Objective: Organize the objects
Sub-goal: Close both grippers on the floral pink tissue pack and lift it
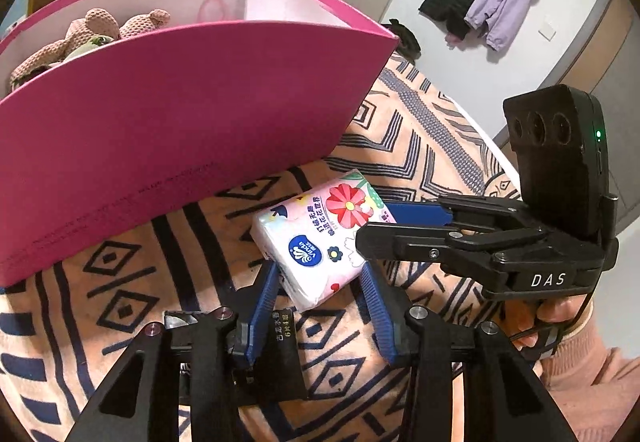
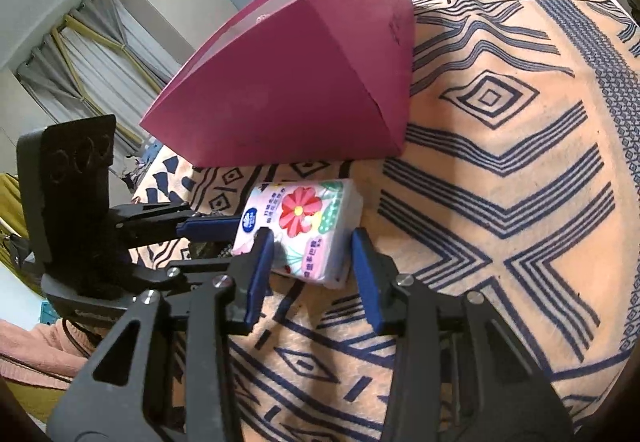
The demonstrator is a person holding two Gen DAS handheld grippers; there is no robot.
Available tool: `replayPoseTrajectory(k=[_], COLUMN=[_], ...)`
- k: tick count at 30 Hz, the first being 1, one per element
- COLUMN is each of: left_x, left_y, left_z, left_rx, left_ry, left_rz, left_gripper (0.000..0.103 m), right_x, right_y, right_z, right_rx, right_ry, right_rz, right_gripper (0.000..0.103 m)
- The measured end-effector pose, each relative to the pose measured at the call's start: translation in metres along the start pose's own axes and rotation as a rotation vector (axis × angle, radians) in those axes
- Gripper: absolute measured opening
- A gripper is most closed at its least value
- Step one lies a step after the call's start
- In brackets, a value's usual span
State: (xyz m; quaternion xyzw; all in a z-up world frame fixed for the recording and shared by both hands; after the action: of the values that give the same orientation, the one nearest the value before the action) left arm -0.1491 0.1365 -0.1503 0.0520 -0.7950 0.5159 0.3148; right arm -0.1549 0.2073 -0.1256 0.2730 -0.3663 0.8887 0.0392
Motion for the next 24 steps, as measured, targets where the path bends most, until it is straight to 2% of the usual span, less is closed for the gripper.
replayPoseTrajectory(k=[7,24], left_x=[0.008,0.035], left_y=[-0.015,-0.054], left_z=[-0.004,-0.011], left_rx=[0.014,0.055], left_ry=[0.022,0.073], left_rz=[-0.042,-0.133], left_gripper=[0.039,0.039], right_x=[0.005,0.03], right_y=[-0.007,-0.031], right_z=[0.009,0.039], right_rx=[-0.001,0.009], right_ry=[-0.019,-0.102], right_rz=[-0.03,-0.105], right_gripper=[0.043,0.043])
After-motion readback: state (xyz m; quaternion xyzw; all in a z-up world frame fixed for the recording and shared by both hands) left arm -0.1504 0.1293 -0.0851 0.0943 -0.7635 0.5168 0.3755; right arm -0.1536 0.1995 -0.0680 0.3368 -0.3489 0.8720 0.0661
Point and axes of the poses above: each gripper's, at about its wrist camera, not at the fingertips, and y roughly the way its jaws point, z to its left, x to its top, the point moved 10 cm from there along y, roughly the way its jaws point, and after that the axes turned 6 degrees about y, right-handed, at the moved point
